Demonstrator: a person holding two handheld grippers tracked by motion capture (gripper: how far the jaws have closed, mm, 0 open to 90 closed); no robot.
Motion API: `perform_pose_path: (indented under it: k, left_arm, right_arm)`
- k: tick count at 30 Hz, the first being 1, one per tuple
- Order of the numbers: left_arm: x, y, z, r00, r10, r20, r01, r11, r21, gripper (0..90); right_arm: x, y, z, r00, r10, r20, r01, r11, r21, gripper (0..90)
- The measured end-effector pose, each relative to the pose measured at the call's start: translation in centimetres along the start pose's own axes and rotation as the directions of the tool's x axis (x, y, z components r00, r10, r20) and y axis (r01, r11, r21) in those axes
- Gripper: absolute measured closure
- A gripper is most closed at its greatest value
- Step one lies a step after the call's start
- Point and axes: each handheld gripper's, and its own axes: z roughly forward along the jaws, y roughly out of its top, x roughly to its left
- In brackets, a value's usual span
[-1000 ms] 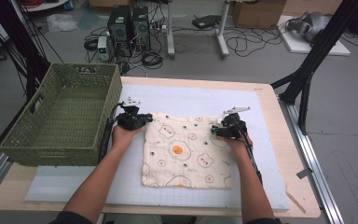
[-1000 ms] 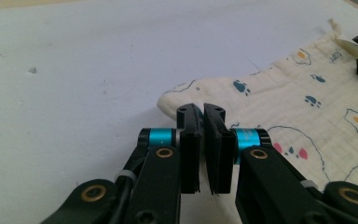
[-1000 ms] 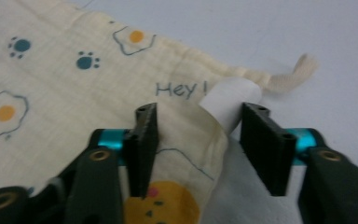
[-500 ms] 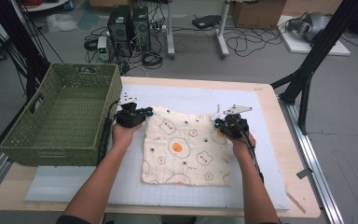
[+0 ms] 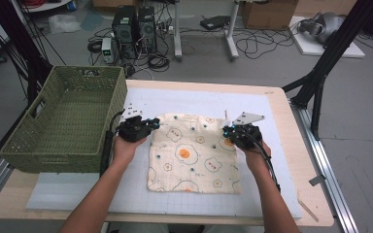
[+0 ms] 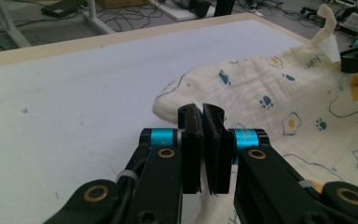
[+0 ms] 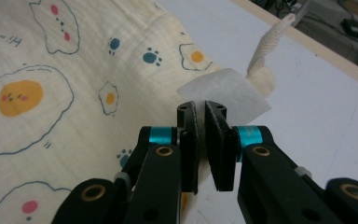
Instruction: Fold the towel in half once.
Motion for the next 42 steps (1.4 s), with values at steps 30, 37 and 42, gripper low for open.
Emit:
perform_pose_path:
  k: [30, 37, 42]
  left_arm:
    - [-3.2, -5.8, -4.6, 0.9940, 0.050, 0.097, -0.059, 0.9936, 0.096, 84.7]
    - [-2.1, -5.5, -4.8, 0.9941, -0.035, 0.103, 0.025, 0.9949, 0.098, 48.9]
    - [-1.7, -4.7, -4.4, 0.9896, -0.052, 0.134, 0.040, 0.9953, 0.088, 45.4]
  right_arm:
    - [4.3, -7.8, -4.4, 0.9979, 0.035, -0.054, -0.036, 0.999, -0.028, 83.9]
    - [3.7, -7.8, -5.3, 0.9926, 0.106, -0.060, -0.110, 0.992, -0.068, 63.3]
    - [2.5, -6.9, -6.1, 0.9770, 0.208, -0.047, -0.212, 0.968, -0.130, 44.9]
